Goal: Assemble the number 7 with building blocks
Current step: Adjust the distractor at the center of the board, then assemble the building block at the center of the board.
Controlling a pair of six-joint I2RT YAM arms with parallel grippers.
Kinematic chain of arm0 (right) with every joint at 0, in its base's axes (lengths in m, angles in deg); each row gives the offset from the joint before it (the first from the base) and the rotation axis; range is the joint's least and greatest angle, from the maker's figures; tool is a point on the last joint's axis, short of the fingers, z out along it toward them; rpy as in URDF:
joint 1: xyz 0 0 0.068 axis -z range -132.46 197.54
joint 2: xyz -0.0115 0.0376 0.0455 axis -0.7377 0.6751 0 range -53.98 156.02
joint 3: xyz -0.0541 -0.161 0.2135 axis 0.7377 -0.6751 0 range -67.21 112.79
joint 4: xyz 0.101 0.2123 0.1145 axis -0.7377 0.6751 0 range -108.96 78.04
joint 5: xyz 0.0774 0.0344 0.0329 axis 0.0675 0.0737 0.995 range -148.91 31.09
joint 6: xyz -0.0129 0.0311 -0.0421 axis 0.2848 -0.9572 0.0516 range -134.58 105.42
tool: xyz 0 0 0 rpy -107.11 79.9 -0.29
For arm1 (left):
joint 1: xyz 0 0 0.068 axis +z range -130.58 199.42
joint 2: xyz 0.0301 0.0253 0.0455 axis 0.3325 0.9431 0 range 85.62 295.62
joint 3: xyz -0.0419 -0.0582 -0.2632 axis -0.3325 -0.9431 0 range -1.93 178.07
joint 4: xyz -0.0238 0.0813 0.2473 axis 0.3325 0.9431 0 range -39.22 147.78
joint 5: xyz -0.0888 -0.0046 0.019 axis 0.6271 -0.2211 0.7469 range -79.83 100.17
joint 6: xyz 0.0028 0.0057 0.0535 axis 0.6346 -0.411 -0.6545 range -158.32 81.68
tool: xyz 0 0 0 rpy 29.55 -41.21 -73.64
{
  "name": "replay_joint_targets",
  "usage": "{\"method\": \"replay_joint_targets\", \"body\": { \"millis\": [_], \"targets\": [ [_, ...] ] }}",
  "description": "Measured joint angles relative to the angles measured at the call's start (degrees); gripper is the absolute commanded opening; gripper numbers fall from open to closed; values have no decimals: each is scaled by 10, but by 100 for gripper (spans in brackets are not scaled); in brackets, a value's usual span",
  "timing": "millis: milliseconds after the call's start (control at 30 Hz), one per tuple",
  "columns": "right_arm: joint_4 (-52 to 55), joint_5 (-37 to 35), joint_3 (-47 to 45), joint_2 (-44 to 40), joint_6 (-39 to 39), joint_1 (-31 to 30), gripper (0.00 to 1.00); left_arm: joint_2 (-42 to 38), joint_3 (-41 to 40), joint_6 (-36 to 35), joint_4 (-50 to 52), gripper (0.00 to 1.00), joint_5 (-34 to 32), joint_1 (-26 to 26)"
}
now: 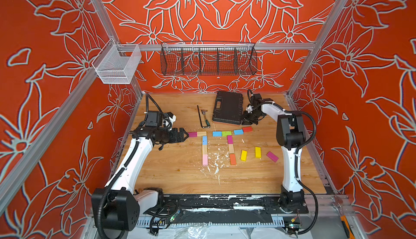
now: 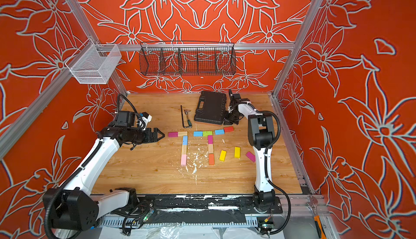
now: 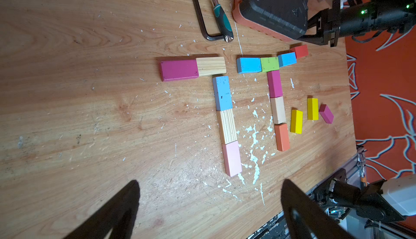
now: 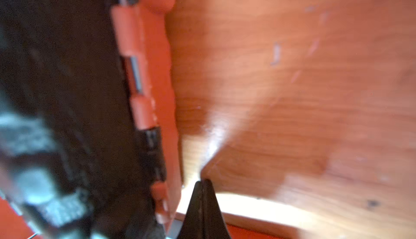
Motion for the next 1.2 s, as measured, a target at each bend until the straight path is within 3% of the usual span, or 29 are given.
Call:
{"method": "replay_joint_targets", "body": {
  "millis": [1200],
  "targets": [
    [-48, -34, -100, -64, 7, 8, 0, 0, 0, 0, 0, 95, 0, 0]
  ]
}}
